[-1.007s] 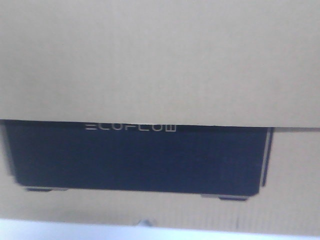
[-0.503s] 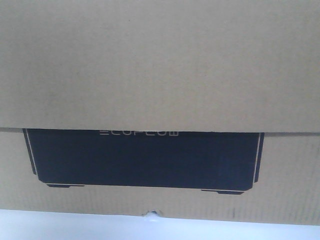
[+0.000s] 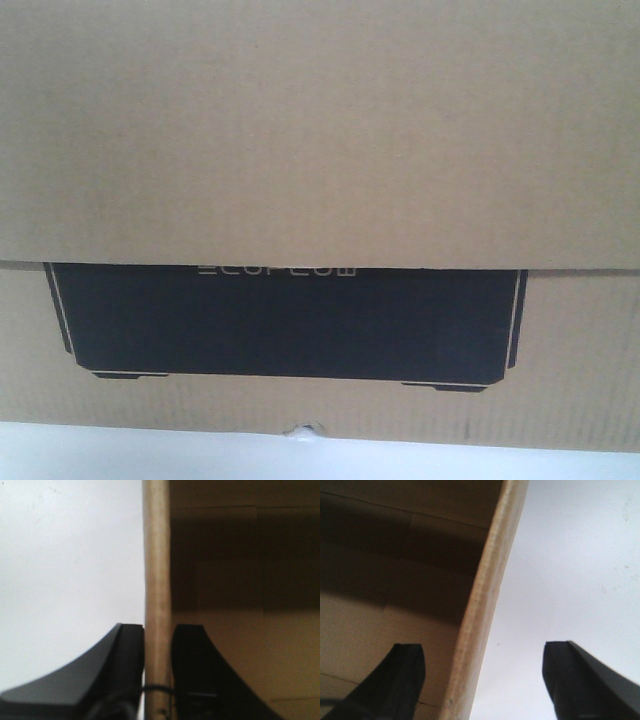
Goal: Grab box from left shelf to table start
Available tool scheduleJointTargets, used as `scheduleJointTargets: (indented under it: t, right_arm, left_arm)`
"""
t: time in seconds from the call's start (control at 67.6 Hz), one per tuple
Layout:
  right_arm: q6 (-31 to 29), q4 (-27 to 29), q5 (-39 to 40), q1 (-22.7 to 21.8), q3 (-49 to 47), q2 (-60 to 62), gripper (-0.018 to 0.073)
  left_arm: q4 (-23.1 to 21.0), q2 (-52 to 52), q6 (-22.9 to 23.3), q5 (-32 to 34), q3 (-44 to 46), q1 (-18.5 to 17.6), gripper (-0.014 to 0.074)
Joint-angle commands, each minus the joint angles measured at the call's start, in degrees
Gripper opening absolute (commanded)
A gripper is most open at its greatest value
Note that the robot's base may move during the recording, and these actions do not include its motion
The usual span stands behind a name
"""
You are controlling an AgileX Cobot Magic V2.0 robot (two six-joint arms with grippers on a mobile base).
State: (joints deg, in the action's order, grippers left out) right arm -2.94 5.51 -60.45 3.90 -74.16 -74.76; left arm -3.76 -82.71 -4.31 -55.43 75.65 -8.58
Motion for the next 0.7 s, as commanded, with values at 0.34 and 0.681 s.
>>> scheduleJointTargets:
  t: [0.34,0.681]
  right_arm:
    - [-0.5,-0.6,2.2,0.0,-1.7,4.4,0.0564]
    - [-0.5,-0.6,4.1,0.0,-1.5,14.6,0.0247]
  left_arm:
    - [-0.5,2.6,0.2,-1.6,5.3,-0.3,0.0569]
    - [-0.1,13.6,0.2,-2.3,9.8,-0.3,0.0472]
